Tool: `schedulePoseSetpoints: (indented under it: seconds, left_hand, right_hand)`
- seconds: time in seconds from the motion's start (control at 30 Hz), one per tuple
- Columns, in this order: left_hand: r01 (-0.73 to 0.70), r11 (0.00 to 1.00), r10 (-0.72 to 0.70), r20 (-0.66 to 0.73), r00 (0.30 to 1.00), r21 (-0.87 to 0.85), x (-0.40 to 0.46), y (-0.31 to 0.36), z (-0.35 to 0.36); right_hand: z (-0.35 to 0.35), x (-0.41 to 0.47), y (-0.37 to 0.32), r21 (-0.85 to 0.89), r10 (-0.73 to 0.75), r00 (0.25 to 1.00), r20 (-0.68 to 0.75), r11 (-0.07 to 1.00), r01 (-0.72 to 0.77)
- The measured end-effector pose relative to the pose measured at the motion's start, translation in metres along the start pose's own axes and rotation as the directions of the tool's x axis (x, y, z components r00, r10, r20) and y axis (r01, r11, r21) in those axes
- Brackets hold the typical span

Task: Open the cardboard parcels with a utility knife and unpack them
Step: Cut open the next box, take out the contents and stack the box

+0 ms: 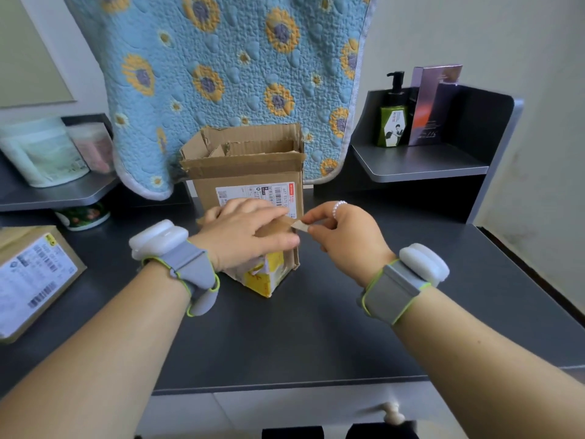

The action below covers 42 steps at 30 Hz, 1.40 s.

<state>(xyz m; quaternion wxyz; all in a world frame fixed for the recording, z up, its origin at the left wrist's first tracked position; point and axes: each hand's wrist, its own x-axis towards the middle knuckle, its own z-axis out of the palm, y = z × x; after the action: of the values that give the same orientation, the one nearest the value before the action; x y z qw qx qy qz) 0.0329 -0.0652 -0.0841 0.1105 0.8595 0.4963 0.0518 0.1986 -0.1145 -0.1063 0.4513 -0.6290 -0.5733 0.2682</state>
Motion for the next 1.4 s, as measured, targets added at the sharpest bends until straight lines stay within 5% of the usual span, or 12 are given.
schedulePoseSetpoints:
  seconds: [0.13,0.37,0.73,0.97,1.2,1.4]
  left_hand:
    - [-0.073,0.99,0.052,0.165,0.985,0.124,-0.006,-0.002,-0.011]
    - [-0.103,0.994,0.086,0.32,0.944,0.037,-0.01,-0.005,-0.026]
    - [-0.078,0.994,0.078,0.001,0.997,0.076,0.0,0.005,0.0]
    - [-0.116,0.991,0.1,0.216,0.971,0.062,0.005,-0.001,-0.02]
    - [-0.171,0.985,0.169,0.059,0.984,0.031,0.012,-0.004,-0.016]
    - [-0.183,0.981,0.186,0.054,0.981,-0.057,0.007,-0.002,-0.011]
  right_hand:
    - [0.003,0.0,0.007,0.079,0.058,0.998,-0.022,0.995,-0.057]
    - [0.012,-0.01,0.013,0.423,0.205,0.975,0.081,0.879,-0.22]
    - [0.02,-0.015,0.005,0.713,0.285,0.935,0.209,0.61,-0.346]
    - [0.024,-0.013,0.006,0.821,0.284,0.916,0.284,0.422,-0.385]
    - [0.027,-0.013,0.005,0.834,0.283,0.922,0.265,0.412,-0.366]
    - [0.031,-0.015,0.007,0.834,0.295,0.924,0.242,0.424,-0.353]
